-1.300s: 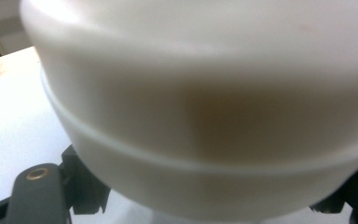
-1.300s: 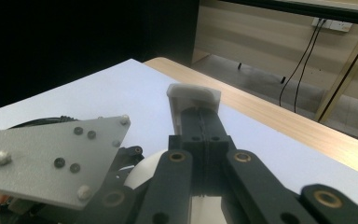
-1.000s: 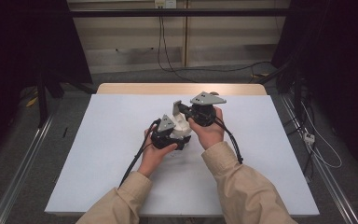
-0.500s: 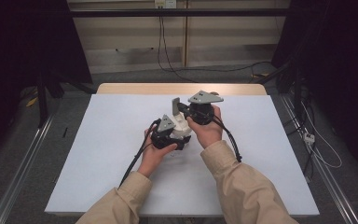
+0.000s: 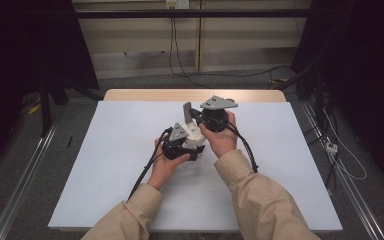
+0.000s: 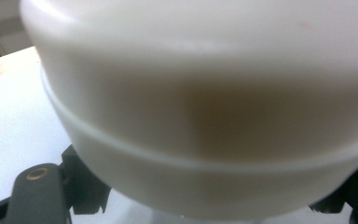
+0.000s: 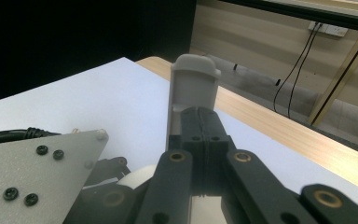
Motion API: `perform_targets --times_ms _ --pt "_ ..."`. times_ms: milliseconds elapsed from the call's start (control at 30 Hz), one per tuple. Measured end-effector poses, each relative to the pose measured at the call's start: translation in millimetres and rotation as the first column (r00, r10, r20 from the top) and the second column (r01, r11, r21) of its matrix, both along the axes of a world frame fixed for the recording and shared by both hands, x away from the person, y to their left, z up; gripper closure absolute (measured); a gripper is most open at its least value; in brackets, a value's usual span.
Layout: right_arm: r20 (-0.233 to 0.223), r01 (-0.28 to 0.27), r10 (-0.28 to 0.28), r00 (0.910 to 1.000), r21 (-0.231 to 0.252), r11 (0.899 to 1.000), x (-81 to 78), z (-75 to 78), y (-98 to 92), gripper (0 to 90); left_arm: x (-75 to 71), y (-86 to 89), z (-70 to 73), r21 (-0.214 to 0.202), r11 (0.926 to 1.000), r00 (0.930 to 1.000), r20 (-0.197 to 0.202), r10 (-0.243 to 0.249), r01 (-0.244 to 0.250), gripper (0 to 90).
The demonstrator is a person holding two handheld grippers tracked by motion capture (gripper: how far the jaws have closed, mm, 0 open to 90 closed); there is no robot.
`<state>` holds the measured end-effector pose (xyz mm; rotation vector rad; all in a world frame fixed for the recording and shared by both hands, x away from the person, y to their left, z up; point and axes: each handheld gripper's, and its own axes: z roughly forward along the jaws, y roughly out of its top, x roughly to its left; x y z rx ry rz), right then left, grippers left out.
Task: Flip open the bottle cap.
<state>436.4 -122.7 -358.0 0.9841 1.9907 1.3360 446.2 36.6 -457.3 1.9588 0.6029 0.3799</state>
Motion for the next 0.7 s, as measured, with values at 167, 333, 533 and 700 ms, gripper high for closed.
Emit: perform_targets --times_ms 167,333,533,700 --pt "0.0 0.0 0.0 1.0 -0.001 1.0 2.8 -1.9 -0.1 90.0 0.2 -0.1 -0.1 -0.002 1.0 1.0 -0.003 -0.005 0.005 18.7" --pt "0.0 0.001 -0.001 1.0 0.008 1.0 5.4 -4.4 0.7 90.0 0.2 0.0 -0.1 -0.002 1.0 1.0 -0.003 -0.006 0.006 18.7" --pt "-0.01 0.001 -0.001 1.0 0.002 1.0 8.2 -7.5 3.2 90.0 -0.3 -0.5 0.2 0.002 1.0 1.0 0.0 -0.005 0.005 18.7" --pt "-0.014 -0.002 0.002 0.9999 0.007 1.0 10.3 -9.1 4.3 90.0 0.2 -0.1 -0.1 -0.001 1.0 1.0 -0.002 -0.007 0.007 18.7"
